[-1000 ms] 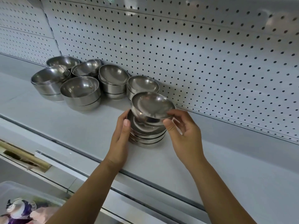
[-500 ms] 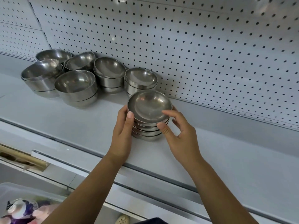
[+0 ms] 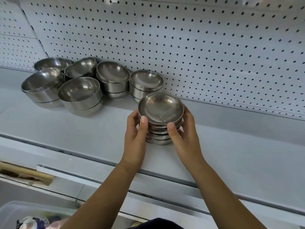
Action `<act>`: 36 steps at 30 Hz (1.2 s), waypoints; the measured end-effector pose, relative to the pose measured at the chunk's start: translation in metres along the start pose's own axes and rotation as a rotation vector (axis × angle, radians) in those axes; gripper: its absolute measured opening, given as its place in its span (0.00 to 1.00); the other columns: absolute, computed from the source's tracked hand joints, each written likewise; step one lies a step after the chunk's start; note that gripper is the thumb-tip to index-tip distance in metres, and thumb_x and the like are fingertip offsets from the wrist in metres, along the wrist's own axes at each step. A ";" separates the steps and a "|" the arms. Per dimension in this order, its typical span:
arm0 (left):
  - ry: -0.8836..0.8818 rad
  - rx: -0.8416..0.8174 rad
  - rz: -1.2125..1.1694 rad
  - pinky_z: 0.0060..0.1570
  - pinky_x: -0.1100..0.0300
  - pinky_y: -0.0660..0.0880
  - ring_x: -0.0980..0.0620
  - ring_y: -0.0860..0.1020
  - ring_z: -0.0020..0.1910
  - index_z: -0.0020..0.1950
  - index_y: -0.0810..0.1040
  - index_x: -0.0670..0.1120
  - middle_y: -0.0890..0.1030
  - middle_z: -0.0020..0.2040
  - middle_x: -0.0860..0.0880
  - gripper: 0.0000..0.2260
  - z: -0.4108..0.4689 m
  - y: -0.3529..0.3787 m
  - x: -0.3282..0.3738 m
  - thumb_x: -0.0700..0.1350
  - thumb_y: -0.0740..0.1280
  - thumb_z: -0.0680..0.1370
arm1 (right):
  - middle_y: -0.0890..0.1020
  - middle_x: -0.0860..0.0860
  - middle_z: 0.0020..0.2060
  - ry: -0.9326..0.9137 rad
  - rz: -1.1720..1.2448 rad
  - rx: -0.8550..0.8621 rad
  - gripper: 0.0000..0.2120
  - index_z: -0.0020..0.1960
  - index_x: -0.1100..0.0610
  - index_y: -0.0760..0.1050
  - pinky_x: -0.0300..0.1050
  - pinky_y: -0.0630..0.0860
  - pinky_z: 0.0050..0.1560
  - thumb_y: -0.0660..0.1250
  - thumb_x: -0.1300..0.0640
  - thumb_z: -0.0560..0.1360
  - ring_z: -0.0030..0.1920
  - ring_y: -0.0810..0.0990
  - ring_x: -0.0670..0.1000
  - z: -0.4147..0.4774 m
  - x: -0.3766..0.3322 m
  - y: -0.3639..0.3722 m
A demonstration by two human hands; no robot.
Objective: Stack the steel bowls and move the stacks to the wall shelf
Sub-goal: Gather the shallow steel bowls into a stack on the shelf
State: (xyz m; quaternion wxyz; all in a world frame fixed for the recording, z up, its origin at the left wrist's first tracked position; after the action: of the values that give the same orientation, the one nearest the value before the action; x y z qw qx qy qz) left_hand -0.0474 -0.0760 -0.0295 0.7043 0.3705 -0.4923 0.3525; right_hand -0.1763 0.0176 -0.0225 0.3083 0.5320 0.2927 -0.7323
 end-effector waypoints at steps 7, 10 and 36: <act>-0.066 0.042 -0.048 0.63 0.63 0.75 0.59 0.78 0.64 0.70 0.72 0.46 0.80 0.63 0.54 0.26 0.014 -0.012 0.005 0.64 0.60 0.81 | 0.67 0.39 0.76 0.018 0.031 0.065 0.55 0.82 0.48 0.55 0.38 0.73 0.69 0.72 0.24 0.64 0.73 0.69 0.36 -0.003 0.003 0.007; -0.025 0.176 0.049 0.66 0.60 0.75 0.58 0.76 0.66 0.70 0.74 0.48 0.79 0.65 0.53 0.21 0.047 -0.030 0.015 0.59 0.63 0.82 | 0.67 0.35 0.75 0.058 0.051 0.033 0.63 0.83 0.42 0.49 0.35 0.74 0.66 0.78 0.27 0.59 0.71 0.71 0.33 -0.003 0.006 0.012; 0.239 -0.052 0.821 0.55 0.61 0.63 0.49 0.71 0.61 0.52 0.81 0.52 0.76 0.56 0.50 0.13 0.156 -0.027 0.022 0.60 0.72 0.76 | 0.74 0.39 0.71 0.080 0.031 0.052 0.49 0.79 0.42 0.59 0.37 0.73 0.67 0.79 0.33 0.65 0.73 0.73 0.44 -0.010 0.002 0.014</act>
State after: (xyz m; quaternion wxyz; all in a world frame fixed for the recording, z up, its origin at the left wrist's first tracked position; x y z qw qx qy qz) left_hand -0.0856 -0.2222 0.0239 0.5666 0.0825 -0.5226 0.6317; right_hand -0.1600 0.0159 -0.0283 0.2937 0.5730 0.2773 -0.7131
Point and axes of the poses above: each hand's wrist, its own z-axis towards the middle knuckle, its own y-axis out of the palm, x = y × z, the point moved 5 cm from there along z, towards the middle knuckle
